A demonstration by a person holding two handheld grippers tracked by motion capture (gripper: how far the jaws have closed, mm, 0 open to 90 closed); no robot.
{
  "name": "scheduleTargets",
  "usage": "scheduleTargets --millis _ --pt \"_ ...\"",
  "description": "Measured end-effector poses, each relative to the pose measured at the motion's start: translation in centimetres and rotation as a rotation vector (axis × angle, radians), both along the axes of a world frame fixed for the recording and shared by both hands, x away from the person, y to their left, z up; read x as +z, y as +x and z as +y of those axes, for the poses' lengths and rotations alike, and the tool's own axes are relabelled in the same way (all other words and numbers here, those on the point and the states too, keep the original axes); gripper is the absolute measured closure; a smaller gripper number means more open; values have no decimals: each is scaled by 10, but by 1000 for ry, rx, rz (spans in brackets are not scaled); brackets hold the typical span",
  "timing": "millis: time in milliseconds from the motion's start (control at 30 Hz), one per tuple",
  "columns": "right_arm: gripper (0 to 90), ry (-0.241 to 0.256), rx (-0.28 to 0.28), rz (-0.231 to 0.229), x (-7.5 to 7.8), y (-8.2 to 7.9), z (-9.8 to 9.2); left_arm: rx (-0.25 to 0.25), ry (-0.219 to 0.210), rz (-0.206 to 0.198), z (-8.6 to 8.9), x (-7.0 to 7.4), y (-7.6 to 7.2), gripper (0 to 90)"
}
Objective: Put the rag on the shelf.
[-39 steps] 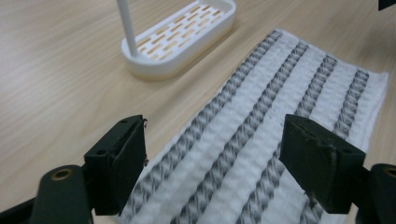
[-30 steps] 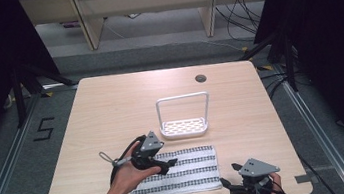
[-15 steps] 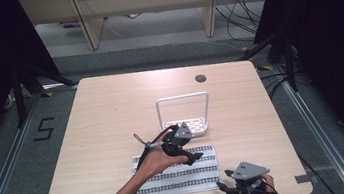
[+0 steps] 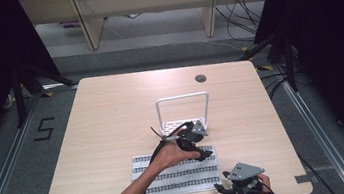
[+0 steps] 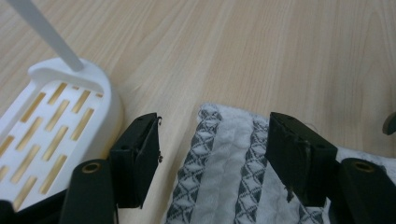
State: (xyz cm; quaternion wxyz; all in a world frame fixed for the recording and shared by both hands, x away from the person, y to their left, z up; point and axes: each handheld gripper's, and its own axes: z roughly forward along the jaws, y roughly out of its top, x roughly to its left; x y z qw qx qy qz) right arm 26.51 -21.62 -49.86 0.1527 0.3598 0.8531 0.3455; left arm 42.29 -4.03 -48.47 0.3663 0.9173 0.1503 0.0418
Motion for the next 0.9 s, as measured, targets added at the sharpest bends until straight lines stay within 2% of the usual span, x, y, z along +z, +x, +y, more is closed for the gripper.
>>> scheduleTargets --millis 167,367,400,467,500,633,733,833,900 --pt "479 -4 -2 6 -2 0 2 -17 30 2 -7 -5 3 360" --pt "484 -22 1 21 -3 1 6 -34 42 8 -10 -7 7 384" --pt "484 -25 6 10 -4 3 6 -36 43 13 -11 -8 8 390" --pt "484 -25 -5 27 -4 3 7 -30 54 7 -11 -8 8 394" --pt "487 -28 -6 29 -4 4 7 -38 73 -12 -13 -7 9 396" --pt "490 -43 1 41 -7 6 8 -44 72 -5 -16 -8 9 413" --pt "496 -33 -8 52 -8 6 8 -48 77 1 -19 -9 8 428" --pt "530 -19 -5 60 -8 7 7 -64 93 10 -23 -13 8 465" --pt "558 -18 -7 62 -8 7 7 -74 88 10 -24 -13 7 511"
